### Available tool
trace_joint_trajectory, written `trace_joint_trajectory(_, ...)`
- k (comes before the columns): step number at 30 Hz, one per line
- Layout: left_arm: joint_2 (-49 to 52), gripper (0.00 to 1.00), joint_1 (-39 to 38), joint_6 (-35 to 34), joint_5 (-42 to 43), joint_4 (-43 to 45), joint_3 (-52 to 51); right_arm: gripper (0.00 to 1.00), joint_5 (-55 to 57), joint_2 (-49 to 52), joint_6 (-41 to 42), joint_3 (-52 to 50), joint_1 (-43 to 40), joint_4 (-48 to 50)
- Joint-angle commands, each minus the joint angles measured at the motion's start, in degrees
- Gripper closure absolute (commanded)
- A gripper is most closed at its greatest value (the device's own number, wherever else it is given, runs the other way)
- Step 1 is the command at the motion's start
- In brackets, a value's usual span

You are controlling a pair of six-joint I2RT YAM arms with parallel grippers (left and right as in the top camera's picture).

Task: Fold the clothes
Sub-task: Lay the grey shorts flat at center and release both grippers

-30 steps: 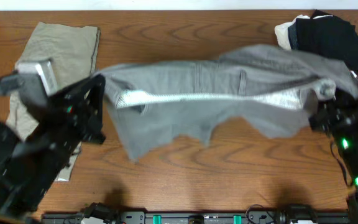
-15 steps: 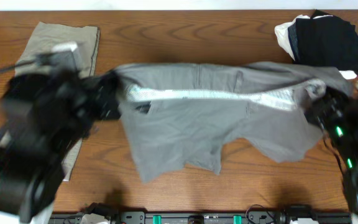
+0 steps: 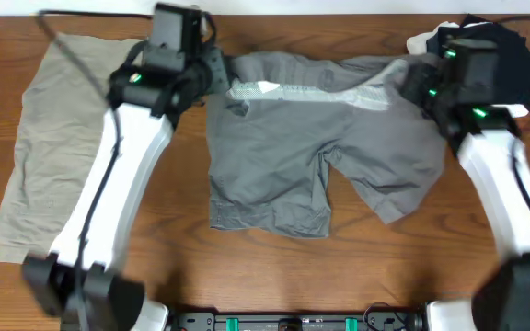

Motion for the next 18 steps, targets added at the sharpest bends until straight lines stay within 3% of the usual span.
trace_joint_trajectory(1, 5.68, 0.94, 0.50, -0.31, -1.79, 4.96, -0.11, 0.99, 0.46, 8.35, -4.57, 0.59, 2.40, 10.58)
trace_joint_trajectory(2, 7.58, 0.94, 0.50, -0.31, -1.79, 7.19, -0.11, 0.96, 0.46, 10.82, -5.81, 0.59, 2.95, 14.73)
trace_joint_trajectory(3, 9.14, 0.91, 0.50, -0.31, -1.79, 9.05, -0.11, 0.75, 0.46, 13.51, -6.91, 0.59, 3.50, 19.52)
trace_joint_trajectory(4, 10.78, 0.69, 0.50, -0.28, -1.79, 11.13, -0.11, 0.36, 0.50, 15.67, -7.37, 0.59, 3.91, 23.41)
trace_joint_trajectory(5, 12.02, 0.32, 0.50, -0.28, -1.79, 12.76, -0.11, 0.01, 0.48, 17.97, -7.32, 0.59, 4.28, 27.54)
trace_joint_trajectory(6, 13.44, 0.00, 0.50, -0.31, -1.79, 14.78, -0.11, 0.01, 0.48, 20.50, -7.30, 0.59, 4.63, 32.20)
trace_joint_trajectory(12, 14.03, 0.02, 0.52, 0.26, -1.81, 17.09, 0.09, 0.01, 0.48, 21.97, -7.28, 0.66, 4.79, 36.72)
trace_joint_trajectory(18, 11.85, 0.02, 0.50, 1.25, -1.77, 11.61, 0.11, 0.01, -1.62, 18.38, -11.19, 0.66, 4.92, 31.02)
